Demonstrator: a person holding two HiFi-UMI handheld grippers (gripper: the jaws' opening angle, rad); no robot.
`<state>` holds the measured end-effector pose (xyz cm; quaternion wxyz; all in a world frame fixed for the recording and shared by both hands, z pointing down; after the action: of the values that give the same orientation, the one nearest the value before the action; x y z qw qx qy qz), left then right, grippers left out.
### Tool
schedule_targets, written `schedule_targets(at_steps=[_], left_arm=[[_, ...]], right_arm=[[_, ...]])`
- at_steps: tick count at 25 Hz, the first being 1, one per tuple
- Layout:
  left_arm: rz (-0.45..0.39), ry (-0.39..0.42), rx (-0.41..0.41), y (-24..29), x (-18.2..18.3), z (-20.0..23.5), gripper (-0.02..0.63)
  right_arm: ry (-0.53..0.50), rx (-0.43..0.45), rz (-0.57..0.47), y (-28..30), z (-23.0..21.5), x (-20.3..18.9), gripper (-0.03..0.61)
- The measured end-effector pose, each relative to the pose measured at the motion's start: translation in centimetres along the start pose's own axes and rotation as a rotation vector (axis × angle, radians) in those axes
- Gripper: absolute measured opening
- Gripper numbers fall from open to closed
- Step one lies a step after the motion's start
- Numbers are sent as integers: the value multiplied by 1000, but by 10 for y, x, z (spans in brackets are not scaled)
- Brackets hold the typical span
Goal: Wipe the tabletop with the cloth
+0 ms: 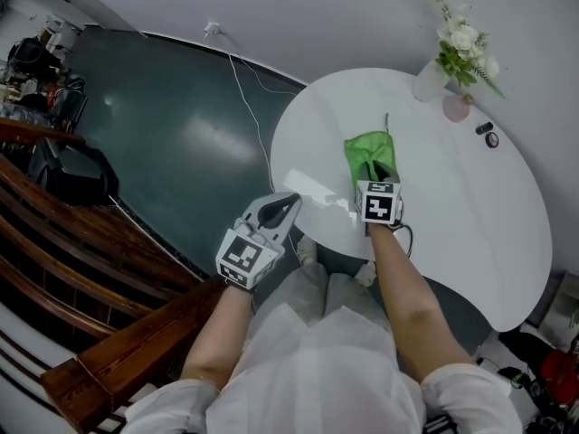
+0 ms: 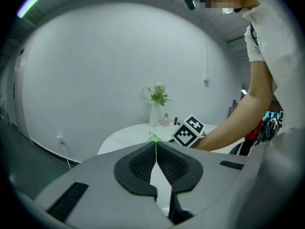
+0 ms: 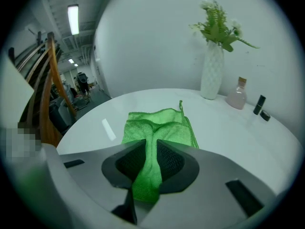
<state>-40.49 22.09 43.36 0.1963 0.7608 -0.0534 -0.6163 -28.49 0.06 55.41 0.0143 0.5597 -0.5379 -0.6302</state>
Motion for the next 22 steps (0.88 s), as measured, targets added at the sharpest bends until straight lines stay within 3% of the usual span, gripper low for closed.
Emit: schedule_targets(at_steps=[12,22], left_arm=[[3,-27,50,-23,-12,5,18],[5,-27,51,-23,-7,2,18]], right_arm=[[-315,286,112,-13,125,-49,67],[-480,448,172,-49,153,-98,67]])
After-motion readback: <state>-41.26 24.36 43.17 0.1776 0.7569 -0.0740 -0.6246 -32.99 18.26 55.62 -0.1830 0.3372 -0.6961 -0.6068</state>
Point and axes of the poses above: the fingertips, and each gripper's own axes: y forward along the fingers, z to its left, x out of its top, the point moved 8 cm from there along -y, backward along the fingers, and after that the axes turned 15 degrees about y, right-handed, at the moved point
